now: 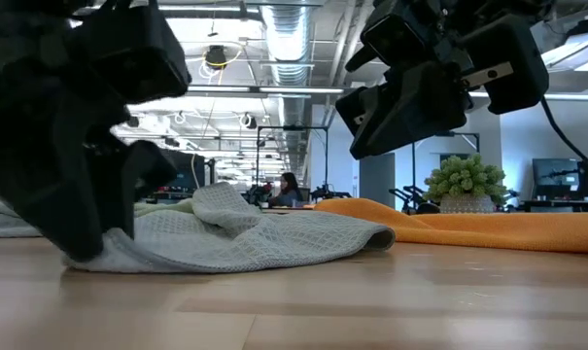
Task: Fold microfiber towels
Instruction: Fold the bottom gray towel
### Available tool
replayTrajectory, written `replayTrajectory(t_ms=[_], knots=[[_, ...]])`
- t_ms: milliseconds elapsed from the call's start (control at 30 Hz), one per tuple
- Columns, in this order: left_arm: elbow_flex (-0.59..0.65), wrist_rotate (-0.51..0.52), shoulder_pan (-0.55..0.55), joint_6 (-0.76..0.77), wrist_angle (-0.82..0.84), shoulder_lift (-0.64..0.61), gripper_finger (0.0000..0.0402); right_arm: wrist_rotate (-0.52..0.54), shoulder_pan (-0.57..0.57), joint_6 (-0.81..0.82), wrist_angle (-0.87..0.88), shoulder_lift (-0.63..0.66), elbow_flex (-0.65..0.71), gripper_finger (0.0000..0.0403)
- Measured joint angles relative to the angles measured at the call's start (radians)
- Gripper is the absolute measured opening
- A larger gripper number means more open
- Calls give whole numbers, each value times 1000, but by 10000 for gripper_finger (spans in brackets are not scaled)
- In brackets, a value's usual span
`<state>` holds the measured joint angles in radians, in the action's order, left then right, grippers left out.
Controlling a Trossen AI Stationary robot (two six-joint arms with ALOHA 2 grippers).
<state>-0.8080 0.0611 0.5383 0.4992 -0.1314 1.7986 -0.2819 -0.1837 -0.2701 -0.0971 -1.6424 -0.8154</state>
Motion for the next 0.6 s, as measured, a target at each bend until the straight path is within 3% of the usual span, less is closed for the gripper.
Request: replayTrajectory(t_ms=[333,600], knots=[[-70,-31,2,-90,6,62,100,0,1,0,-10,0,0,113],[-121,-32,2,-121,102,65,7,53,1,0,-6,0,0,113]])
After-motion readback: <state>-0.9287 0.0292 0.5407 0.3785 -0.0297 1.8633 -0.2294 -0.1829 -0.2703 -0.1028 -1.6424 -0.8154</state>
